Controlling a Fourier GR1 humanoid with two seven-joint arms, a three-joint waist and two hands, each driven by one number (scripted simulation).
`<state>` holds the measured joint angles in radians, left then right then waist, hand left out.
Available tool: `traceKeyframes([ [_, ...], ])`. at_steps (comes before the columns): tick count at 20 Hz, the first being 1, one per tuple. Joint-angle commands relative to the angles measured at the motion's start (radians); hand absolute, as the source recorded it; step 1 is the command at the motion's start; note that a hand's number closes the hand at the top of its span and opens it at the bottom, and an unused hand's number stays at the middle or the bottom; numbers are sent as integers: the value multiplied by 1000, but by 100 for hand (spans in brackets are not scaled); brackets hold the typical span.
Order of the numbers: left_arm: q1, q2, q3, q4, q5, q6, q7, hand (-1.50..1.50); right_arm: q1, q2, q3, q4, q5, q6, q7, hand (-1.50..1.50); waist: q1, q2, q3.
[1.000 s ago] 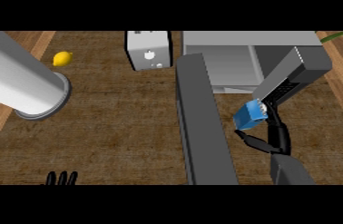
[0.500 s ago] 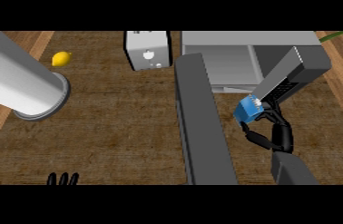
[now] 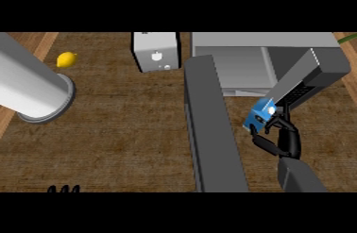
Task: Pick up the milk, place it into the microwave and close the microwave
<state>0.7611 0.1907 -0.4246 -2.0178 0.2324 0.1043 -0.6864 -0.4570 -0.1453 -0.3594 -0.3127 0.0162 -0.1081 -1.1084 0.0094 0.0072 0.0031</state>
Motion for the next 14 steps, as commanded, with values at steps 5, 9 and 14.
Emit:
traceKeyframes([
  [5,-2,38,54,7,63,-35,3,-150,-65,2,25,5,17,55,-63,150,12,-3,-2],
  [9,30,33,32,-41,45,-7,-1,-150,-34,1,40,-50,15,56,-45,150,1,-8,-3],
  [14,32,15,-14,15,7,2,-19,-150,50,23,86,-159,24,78,-24,150,-16,-14,-4],
])
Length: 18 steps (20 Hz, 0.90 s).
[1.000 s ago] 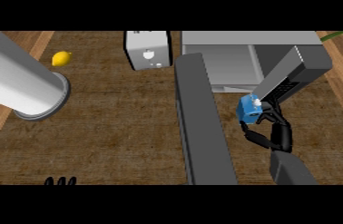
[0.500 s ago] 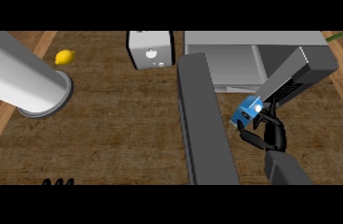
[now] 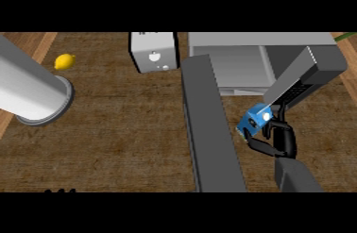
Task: Pick up the milk, place it into the microwave and close the microwave
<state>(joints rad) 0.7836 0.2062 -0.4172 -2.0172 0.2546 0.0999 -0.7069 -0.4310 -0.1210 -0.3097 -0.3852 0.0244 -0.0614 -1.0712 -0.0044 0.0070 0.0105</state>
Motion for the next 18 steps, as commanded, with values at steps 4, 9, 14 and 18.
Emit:
traceKeyframes([
  [4,6,13,-17,-10,3,-10,-1,-150,52,-16,57,-193,7,28,33,150,-3,-14,-12],
  [9,74,31,-42,-119,7,19,37,-150,231,-1,140,-433,8,100,114,150,-8,-16,-12],
  [14,73,27,-12,-23,26,-4,-39,-150,349,32,169,-673,-101,237,242,150,-8,-16,-12],
  [18,26,5,-26,-35,12,33,1,-150,396,95,228,-908,-144,225,416,150,-7,-13,-12],
])
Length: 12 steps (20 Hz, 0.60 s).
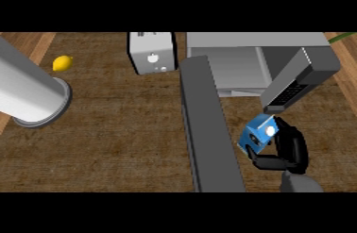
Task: Pick up the milk, place it into the microwave and close the microwave
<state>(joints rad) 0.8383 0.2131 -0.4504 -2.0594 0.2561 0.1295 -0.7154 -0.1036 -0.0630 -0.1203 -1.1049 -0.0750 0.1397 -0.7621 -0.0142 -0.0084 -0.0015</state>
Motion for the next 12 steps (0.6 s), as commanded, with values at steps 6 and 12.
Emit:
traceKeyframes([
  [6,7,58,68,10,82,-58,-34,-150,-13,62,149,-201,18,-225,162,150,24,6,1],
  [12,18,75,96,-14,109,-49,-26,-150,-158,63,125,-124,68,-269,271,150,27,8,1],
])
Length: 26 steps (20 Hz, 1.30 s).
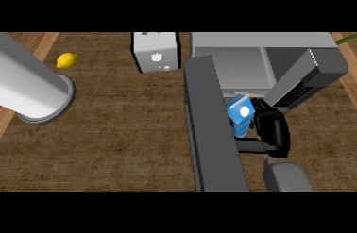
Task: Pick up the milk, place it into the microwave and close the microwave
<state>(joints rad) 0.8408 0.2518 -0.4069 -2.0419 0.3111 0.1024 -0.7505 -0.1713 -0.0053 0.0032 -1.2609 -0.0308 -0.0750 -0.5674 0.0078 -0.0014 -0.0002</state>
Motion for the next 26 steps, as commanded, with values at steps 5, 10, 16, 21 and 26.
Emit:
traceKeyframes([
  [5,25,31,17,33,9,-32,-42,-150,-225,5,42,242,50,-190,39,150,14,3,1],
  [10,48,11,-25,59,-15,-29,-85,-150,-374,-17,-98,523,38,-178,-39,150,26,8,1],
  [16,34,39,21,32,29,-47,-49,-150,-511,-21,-170,789,22,-204,-146,150,42,15,2],
  [21,7,51,20,34,15,-54,-37,-150,-631,-33,-183,921,77,-358,-152,150,61,23,3],
  [26,-21,38,22,96,36,-81,-56,-150,-680,-105,-194,1020,95,-344,-159,150,83,33,3],
])
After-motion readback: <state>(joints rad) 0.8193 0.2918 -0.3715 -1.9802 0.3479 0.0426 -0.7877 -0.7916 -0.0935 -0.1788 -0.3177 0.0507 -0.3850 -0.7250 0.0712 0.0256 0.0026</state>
